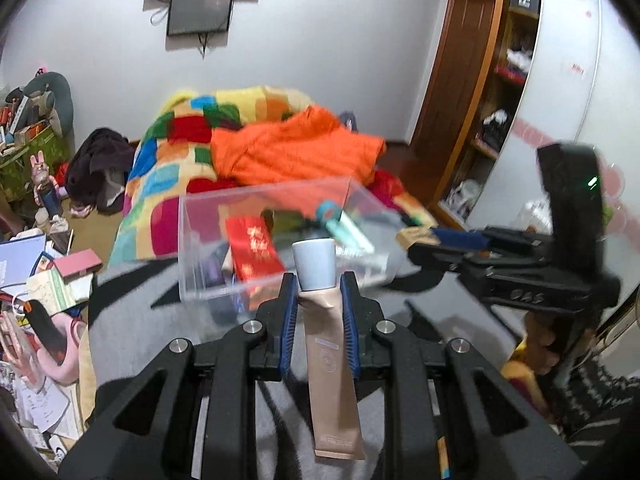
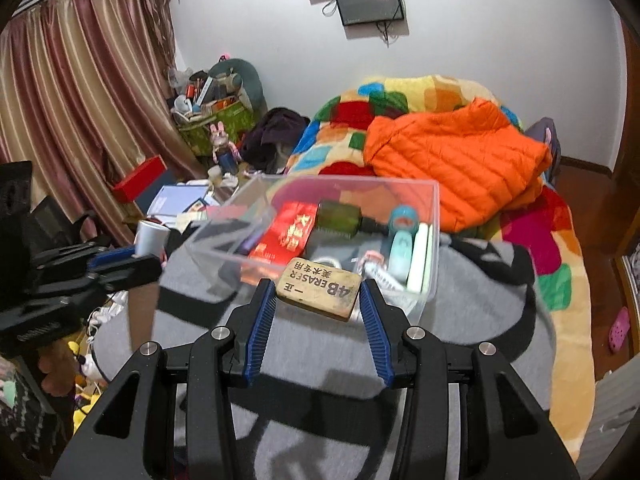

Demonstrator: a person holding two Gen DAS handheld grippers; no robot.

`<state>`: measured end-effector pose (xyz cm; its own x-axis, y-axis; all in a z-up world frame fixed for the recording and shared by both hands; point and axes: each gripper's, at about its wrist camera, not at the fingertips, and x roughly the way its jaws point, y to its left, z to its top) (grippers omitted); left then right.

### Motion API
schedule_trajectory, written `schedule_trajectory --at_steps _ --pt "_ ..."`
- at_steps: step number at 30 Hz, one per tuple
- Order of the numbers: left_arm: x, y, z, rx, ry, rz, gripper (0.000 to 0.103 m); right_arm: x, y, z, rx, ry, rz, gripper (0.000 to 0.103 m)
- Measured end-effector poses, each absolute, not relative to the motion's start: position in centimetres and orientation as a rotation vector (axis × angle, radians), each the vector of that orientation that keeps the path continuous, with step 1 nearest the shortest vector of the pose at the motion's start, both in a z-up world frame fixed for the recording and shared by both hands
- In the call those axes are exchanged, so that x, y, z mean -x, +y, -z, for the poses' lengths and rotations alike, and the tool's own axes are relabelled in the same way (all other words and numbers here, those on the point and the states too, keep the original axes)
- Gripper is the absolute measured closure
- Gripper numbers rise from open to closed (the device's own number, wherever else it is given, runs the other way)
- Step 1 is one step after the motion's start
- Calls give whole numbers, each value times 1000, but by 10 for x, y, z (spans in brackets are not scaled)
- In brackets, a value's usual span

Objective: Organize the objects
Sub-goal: 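Grasp the tan eraser block with the right tool while the left grasps the beige foundation tube, then lower the eraser into the box with the right tool while the left drops the foundation tube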

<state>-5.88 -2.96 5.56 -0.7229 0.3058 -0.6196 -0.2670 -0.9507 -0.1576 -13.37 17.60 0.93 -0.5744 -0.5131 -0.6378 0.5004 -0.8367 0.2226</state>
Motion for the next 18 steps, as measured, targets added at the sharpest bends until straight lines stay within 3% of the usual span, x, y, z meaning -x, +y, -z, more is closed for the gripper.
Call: schedule_trajectory --at_steps 9,18 --pt "84 -37 -90 866 -94 -2768 82 154 172 -12 -961 -28 2390 63" --pt "139 -51 -59 1018 -104 -2829 82 191 166 0 -1034 -48 2378 63"
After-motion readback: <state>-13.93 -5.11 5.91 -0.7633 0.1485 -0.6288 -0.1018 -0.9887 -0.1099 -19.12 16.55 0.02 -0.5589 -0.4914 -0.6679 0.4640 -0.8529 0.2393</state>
